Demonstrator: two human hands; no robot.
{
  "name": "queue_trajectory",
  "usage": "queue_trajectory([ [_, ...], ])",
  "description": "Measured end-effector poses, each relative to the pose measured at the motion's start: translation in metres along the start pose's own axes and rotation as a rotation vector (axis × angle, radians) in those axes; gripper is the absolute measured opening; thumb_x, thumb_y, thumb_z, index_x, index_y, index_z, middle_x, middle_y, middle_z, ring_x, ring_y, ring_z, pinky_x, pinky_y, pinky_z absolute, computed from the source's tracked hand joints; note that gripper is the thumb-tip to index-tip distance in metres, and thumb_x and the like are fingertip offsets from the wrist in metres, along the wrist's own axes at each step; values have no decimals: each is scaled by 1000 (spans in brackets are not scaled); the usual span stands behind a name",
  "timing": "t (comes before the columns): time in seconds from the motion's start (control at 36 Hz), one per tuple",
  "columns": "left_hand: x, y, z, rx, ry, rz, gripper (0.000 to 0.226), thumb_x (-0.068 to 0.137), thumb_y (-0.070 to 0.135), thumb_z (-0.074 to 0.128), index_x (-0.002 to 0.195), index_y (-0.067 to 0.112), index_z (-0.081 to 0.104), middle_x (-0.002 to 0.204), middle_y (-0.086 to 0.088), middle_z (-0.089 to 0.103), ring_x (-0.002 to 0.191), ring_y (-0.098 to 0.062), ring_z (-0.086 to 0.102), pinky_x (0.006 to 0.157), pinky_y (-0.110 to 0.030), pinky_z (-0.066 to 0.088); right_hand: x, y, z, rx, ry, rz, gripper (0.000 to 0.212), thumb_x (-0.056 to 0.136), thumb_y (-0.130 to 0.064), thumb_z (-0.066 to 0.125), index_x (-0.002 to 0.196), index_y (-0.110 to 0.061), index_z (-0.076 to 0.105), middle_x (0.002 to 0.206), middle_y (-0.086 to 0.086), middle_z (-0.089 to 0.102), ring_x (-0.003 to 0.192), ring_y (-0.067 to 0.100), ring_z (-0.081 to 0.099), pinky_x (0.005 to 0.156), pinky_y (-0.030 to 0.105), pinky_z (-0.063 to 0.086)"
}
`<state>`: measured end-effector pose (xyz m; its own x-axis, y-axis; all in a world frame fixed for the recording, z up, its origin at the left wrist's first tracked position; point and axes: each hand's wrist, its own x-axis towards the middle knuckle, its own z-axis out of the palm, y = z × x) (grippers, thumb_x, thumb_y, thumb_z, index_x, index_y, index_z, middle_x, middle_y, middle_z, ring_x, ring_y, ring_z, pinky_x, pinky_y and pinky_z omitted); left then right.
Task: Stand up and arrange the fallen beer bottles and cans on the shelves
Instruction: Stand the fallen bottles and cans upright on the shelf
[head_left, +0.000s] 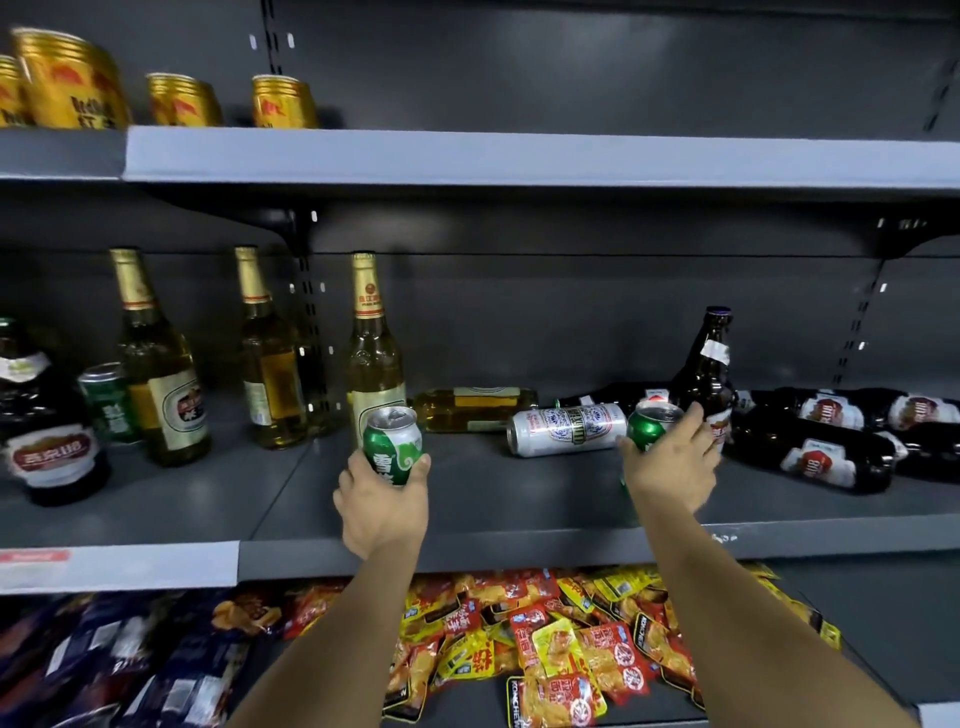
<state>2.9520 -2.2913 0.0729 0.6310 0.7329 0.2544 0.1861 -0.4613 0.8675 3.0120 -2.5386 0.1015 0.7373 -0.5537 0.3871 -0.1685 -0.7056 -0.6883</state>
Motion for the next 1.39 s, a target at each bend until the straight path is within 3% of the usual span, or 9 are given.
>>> queue_trajectory([
  [0.08,5,-6,-8,8,16,-27,74,81,48,72,136,9,42,130,-14,52,124,-33,43,89,-48,44,-9,-11,6,-21,251,-129,77,81,-35,71,144,-8,34,144,15,42,129,36,38,104,51,27],
  [0.17,8,-8,-12,19,11,-25,75,81,46,72,138,8,39,132,-15,50,126,-34,42,89,-50,44,-21,-23,14,-33,309,-347,65,78,-24,71,135,-8,45,133,13,52,121,35,47,99,48,28],
  [0.36,-3,5,-5,67,302,235,74,74,42,78,130,5,47,120,-19,53,111,-37,49,90,-49,40,-34,-33,38,-124,90,-580,56,72,-14,74,125,-10,57,119,12,62,114,35,54,94,47,40],
  [0.47,-13,19,9,114,318,515,47,81,38,65,115,9,49,98,-13,54,92,-27,48,77,-39,39,-31,-34,39,-318,-166,-632,58,88,-19,58,142,-14,37,137,9,47,129,29,39,108,43,28],
  [0.67,-31,34,40,113,66,657,33,87,34,53,113,14,55,99,-5,56,90,-23,55,70,-35,45,-17,-35,48,-497,-302,-766,74,88,-19,60,149,-13,18,147,8,34,137,28,29,114,42,24],
  [0.92,-6,41,85,252,-414,394,46,98,42,48,138,21,42,136,-1,47,126,-20,43,97,-35,42,4,-44,69,-636,-382,-714,86,93,-18,55,154,-9,-5,162,10,4,149,31,3,121,46,3],
  [1.14,28,50,123,136,-542,318,46,100,47,37,137,21,44,133,-4,56,122,-24,49,95,-37,44,22,-41,81,-715,-394,-697,81,91,-14,54,154,-12,3,159,11,13,146,35,11,118,48,13],
  [1.25,23,59,129,-16,-502,290,39,100,47,38,122,20,56,113,-3,66,102,-24,59,80,-33,46,23,-41,82,-730,-321,-748,71,90,-15,54,150,-11,16,148,13,30,136,34,30,112,45,26],
  [1.39,25,58,125,-61,-454,350,39,100,45,39,129,23,53,120,2,64,110,-22,58,87,-37,48,24,-40,85,-553,-277,-663,64,92,-15,52,148,-14,22,146,7,34,135,29,31,109,40,33],
])
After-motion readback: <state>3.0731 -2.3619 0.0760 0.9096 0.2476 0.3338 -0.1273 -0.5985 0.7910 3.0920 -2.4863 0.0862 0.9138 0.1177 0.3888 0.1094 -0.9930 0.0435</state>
